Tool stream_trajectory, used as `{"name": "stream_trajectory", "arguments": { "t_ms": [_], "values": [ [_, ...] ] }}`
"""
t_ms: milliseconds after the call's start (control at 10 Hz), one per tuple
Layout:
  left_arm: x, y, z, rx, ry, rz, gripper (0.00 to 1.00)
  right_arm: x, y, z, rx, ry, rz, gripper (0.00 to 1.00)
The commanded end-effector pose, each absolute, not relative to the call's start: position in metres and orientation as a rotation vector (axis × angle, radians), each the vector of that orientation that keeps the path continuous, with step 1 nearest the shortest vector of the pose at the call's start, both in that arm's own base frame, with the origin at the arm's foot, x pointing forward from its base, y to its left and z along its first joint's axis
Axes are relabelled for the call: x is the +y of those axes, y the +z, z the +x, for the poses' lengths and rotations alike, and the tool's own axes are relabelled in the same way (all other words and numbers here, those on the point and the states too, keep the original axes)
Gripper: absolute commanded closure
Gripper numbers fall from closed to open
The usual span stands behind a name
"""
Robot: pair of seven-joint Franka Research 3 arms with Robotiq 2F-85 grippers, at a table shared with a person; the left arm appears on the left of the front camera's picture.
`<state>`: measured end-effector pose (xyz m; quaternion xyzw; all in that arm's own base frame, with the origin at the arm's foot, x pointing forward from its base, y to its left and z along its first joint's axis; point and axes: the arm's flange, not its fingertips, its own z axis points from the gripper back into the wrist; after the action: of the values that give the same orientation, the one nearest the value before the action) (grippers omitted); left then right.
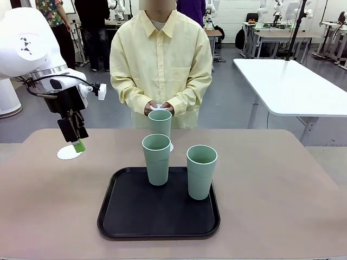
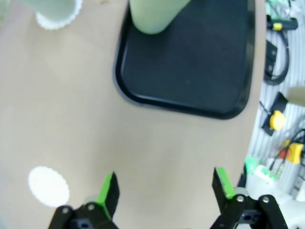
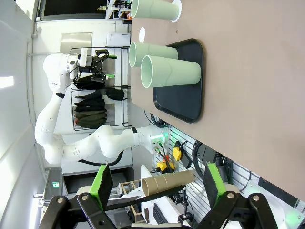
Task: Place coasters on the table and set cups on them.
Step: Take one Reusable plastic cup from the Flat Tray and place it on a coaster set by the human.
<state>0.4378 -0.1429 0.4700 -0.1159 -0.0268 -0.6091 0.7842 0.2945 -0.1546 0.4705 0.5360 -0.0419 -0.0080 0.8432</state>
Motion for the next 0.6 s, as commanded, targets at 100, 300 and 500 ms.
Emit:
{"name": "stream_trajectory", "arguments": {
  "t_ms": [100,300,500],
  "values": [
    [-0.143,0.470,0.438,-0.058,-1.314,-0.250,0.00,-0.155,0.471,0.294,-0.094,-0.010,1.142,0.00],
    [-0.161,0.459,0.449,-0.484,-1.456,-0.535,0.00,-0.155,0.471,0.294,-0.094,-0.010,1.142,0.00],
    [-0.161,0.430,0.447,-0.752,-1.558,-0.680,0.00,-0.155,0.471,0.294,-0.094,-0.010,1.142,0.00]
  ]
}}
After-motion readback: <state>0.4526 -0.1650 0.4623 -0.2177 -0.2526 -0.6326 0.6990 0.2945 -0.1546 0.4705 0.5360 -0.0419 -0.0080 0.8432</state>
